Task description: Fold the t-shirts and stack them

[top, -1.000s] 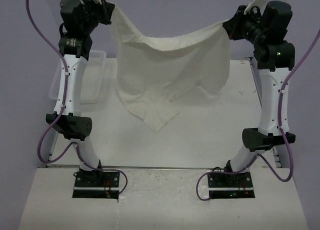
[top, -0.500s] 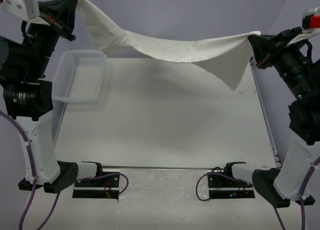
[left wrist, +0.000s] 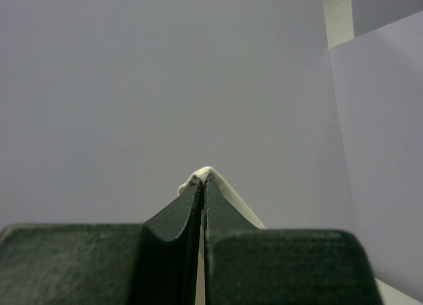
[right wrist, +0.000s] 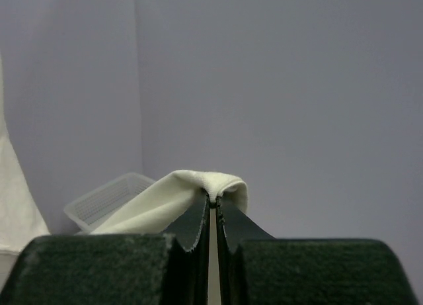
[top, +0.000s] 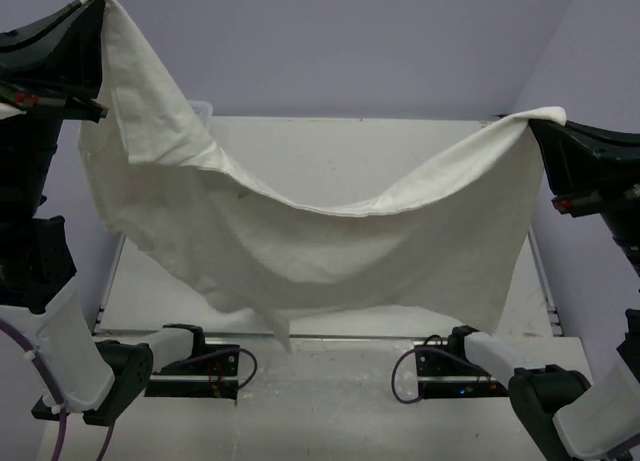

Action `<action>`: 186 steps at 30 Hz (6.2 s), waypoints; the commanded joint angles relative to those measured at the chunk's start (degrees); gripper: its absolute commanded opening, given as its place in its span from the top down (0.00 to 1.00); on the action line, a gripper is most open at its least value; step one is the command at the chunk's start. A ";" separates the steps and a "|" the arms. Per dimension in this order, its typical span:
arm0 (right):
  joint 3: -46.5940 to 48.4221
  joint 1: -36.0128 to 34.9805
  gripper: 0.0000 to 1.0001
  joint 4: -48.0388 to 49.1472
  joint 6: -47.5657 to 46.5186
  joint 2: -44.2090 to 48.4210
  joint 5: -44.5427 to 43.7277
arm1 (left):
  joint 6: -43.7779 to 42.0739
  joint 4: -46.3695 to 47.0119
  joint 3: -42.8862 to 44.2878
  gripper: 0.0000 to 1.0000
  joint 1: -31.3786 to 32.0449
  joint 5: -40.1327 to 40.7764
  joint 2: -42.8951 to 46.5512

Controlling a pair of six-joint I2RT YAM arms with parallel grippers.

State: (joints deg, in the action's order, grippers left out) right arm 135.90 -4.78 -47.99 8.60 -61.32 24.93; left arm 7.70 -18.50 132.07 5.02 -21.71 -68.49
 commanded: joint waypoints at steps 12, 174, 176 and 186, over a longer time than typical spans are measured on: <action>4.98 0.03 1.00 6.24 -0.07 -27.24 -7.26 | 1.17 8.12 1.25 1.00 -0.01 -0.70 -24.13; -21.56 -5.07 1.00 21.64 -11.61 -30.89 -41.18 | -4.87 15.17 -17.32 1.00 7.89 21.45 -29.19; -32.55 -5.07 1.00 16.29 -2.08 -28.08 -41.01 | 1.58 15.08 -33.53 1.00 9.13 23.73 -25.66; -64.95 -5.77 1.00 6.68 17.50 -12.10 -39.60 | 30.61 3.57 -76.94 1.00 22.93 28.93 8.14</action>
State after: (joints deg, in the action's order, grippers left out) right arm 71.77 -10.50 -39.68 18.90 -84.73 -12.45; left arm 27.64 -13.72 56.73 27.77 3.90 -77.14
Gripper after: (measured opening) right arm 0.014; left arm 0.002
